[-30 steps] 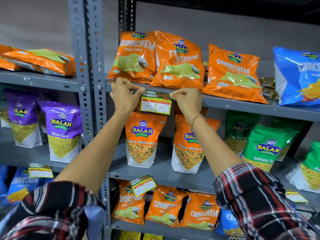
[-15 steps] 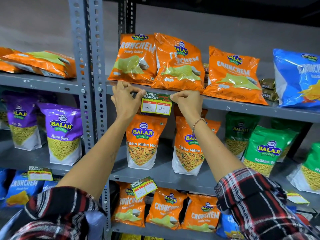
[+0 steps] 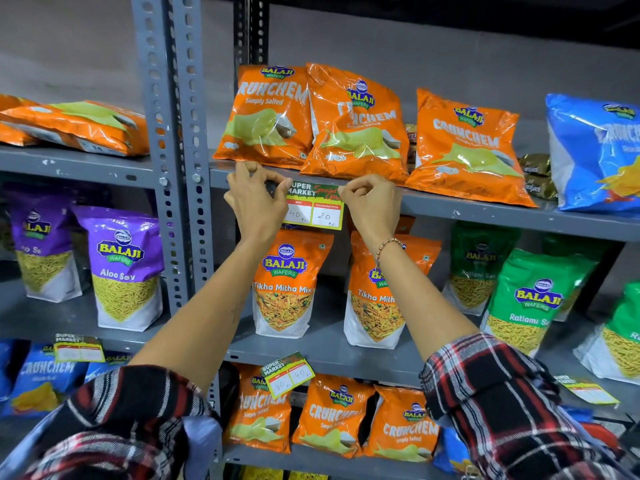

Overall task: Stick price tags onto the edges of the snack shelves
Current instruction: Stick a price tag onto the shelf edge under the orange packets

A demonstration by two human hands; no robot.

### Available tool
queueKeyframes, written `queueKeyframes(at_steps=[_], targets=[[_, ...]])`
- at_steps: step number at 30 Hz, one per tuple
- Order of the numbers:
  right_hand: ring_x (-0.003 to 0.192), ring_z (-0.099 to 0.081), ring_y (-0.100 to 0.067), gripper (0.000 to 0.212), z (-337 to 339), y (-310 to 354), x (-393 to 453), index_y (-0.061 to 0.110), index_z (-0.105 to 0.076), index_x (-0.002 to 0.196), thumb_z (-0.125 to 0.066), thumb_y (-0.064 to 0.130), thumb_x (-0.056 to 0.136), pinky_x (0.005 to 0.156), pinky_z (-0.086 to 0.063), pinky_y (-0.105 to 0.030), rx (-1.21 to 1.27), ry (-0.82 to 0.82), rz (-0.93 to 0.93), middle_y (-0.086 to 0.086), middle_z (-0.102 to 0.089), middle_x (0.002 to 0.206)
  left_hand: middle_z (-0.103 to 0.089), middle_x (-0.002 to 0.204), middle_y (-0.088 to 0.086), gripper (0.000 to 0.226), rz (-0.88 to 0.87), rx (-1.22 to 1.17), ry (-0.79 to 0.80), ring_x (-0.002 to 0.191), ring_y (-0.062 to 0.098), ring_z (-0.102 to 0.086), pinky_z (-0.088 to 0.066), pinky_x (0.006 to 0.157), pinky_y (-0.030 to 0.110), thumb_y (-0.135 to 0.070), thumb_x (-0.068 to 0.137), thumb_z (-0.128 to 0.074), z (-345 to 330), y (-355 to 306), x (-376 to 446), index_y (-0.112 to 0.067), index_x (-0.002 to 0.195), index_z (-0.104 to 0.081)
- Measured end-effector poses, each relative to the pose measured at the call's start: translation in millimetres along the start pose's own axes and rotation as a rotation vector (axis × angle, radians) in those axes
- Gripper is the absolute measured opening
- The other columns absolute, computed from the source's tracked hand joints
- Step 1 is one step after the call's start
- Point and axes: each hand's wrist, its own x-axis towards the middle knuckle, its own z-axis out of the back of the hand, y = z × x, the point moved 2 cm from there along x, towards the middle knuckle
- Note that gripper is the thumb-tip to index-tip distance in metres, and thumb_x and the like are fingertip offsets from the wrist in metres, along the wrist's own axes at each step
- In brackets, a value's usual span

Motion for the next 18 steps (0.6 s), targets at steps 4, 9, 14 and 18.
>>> queueKeyframes(at_steps=[4,9,14,18], targets=[[0.089,-0.059,-0.019,0.042,-3.5,3.0,-7.9,0.013,-0.048,0.106,-0.069,0.039,0.08,0.059,-0.044,-0.025,-0.113,-0.006,0.122,-0.005,-0.064,0.094,-0.055,0.112,0.007,0.035,-0.041,-0.137,-0.014,0.107,0.02,-0.05,-0.029,0.104,0.04,-0.026,0.085,-0.067,-1.6,-3.8,-5.8,-0.01,0.11,-0.049],[0.101,-0.056,-0.023,0.072,-18.3,10.8,-12.8,0.013,-0.046,0.109,-0.064,0.069,0.067,0.076,-0.047,-0.038,-0.34,-0.035,0.146,-0.007,-0.057,0.111,-0.063,0.107,0.0,0.047,-0.071,-0.211,0.07,0.109,0.013,-0.052,-0.019,0.104,0.031,-0.039,0.08,-0.071,-8.9,-6.8,-8.8,-0.015,0.114,-0.048],[0.08,-0.049,-0.014,0.055,-3.5,2.7,0.2,0.014,-0.048,0.103,-0.076,0.048,0.07,0.056,-0.031,-0.021,-0.166,-0.009,0.052,0.002,-0.057,0.09,-0.072,0.102,0.0,0.049,-0.057,-0.291,0.172,0.095,0.004,-0.063,-0.048,0.091,0.021,-0.024,0.073,-0.08,3.2,3.3,11.0,-0.012,0.113,-0.053],[0.076,-0.059,-0.016,0.033,7.1,-2.4,12.4,0.016,-0.053,0.089,-0.077,0.031,0.072,0.064,-0.048,-0.029,-0.053,0.018,0.014,0.003,-0.061,0.076,-0.068,0.106,-0.002,0.03,-0.041,-0.259,0.226,0.094,0.0,-0.06,-0.043,0.066,-0.004,-0.01,0.083,-0.071,12.4,10.6,17.0,-0.008,0.11,-0.059]])
